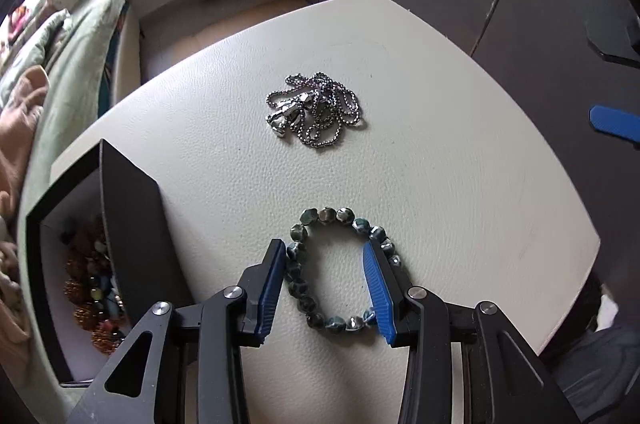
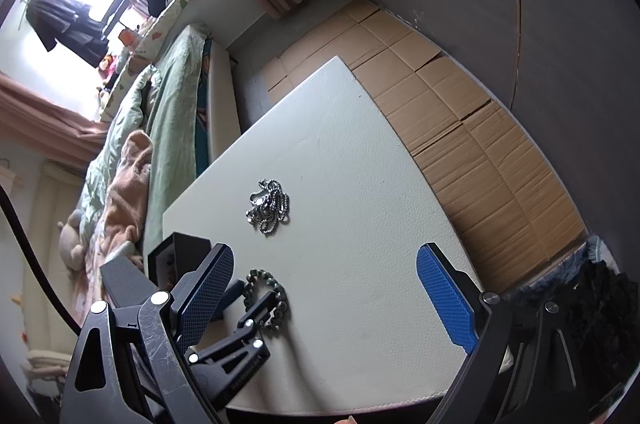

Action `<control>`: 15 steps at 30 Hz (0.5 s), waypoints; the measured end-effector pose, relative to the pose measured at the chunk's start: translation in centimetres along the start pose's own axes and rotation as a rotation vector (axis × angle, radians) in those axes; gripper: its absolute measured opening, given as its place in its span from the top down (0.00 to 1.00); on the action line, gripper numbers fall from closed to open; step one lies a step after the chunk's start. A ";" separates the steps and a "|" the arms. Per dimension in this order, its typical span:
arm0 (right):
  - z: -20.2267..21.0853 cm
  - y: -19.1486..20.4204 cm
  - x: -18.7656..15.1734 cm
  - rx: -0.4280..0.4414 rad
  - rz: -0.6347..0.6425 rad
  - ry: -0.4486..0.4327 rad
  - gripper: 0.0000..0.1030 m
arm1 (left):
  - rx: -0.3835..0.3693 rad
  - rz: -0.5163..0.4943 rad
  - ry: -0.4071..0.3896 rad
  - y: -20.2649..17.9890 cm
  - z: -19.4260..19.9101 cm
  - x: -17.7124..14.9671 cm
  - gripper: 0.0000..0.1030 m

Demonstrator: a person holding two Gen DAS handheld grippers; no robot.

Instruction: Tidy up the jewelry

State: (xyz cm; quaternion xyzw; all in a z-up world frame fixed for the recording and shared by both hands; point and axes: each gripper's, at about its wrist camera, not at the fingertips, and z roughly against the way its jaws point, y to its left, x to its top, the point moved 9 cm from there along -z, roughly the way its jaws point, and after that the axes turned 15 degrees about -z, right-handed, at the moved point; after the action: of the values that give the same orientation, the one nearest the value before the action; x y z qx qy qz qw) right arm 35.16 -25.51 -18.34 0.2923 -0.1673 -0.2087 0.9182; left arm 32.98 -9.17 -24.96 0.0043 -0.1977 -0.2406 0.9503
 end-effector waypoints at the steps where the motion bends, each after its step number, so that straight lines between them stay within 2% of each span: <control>1: 0.3 -0.3 0.2 0.008 -0.013 -0.007 0.09 | 0.000 0.001 -0.006 -0.1 0.0 0.0 0.60; 2: 0.4 -0.4 0.4 0.011 -0.022 -0.012 0.09 | -0.003 0.002 -0.010 -0.2 0.1 0.0 0.62; 3: 0.7 -0.7 0.7 0.015 -0.033 -0.020 0.09 | -0.008 0.003 -0.016 -0.3 0.1 0.0 0.70; 4: 0.9 -1.0 1.0 0.018 -0.048 -0.029 0.09 | -0.009 0.004 -0.018 -0.4 0.3 0.0 0.90; 7: 1.3 -1.7 1.4 0.017 -0.078 -0.041 0.09 | -0.058 0.024 -0.029 -0.8 0.4 0.1 0.90; 11: 0.9 -1.6 1.2 0.017 -0.073 -0.031 0.09 | -0.053 0.019 -0.047 -0.9 1.0 0.3 0.90; 15: 0.1 -0.6 0.6 0.013 -0.035 -0.019 0.09 | -0.062 0.067 -0.112 0.2 3.2 0.9 0.90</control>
State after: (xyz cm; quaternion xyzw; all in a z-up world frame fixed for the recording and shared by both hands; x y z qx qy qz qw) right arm 35.47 -26.30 -18.55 0.2992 -0.1722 -0.2261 0.9109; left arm 32.55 -9.14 -21.71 -0.0452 -0.2430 -0.2145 0.9449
